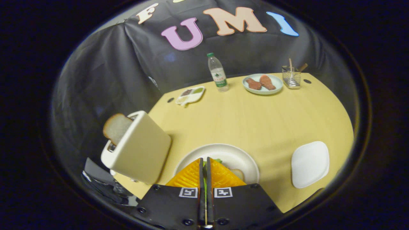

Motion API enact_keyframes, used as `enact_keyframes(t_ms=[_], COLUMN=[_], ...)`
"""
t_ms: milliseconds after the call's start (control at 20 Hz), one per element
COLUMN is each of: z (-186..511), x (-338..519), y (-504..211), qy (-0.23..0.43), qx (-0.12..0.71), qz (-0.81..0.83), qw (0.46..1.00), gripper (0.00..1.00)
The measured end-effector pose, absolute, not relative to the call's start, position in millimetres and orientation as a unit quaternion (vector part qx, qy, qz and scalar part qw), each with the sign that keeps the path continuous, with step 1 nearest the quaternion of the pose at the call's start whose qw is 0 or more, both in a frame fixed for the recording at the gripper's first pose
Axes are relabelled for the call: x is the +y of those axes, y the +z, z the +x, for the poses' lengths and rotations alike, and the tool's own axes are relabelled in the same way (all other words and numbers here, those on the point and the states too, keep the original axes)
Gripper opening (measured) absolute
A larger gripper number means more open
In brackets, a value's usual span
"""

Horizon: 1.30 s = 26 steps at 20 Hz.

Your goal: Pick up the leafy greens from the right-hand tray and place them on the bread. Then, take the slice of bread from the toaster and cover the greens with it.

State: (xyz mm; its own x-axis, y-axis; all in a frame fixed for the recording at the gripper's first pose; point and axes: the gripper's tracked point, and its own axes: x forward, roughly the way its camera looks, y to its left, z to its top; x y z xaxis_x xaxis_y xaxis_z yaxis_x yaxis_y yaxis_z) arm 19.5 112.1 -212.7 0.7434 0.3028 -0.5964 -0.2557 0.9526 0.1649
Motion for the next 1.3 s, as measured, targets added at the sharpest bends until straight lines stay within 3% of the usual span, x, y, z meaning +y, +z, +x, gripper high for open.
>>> enact_keyframes(t_ms=[250, 400, 800, 1300], z=[22.1, 18.8, 14.5, 2.2], x=[89.6, 84.0, 78.8, 131.9], y=[-237.5, -242.9, -237.9, -196.1], qy=[0.112, 0.107, 0.104, 0.161], qx=[0.340, 0.346, 0.342, 0.308], qz=[-0.011, -0.030, -0.033, -0.012], qw=[0.934, 0.931, 0.933, 0.937], gripper=[0.05, 0.17, 0.97, 0.98])
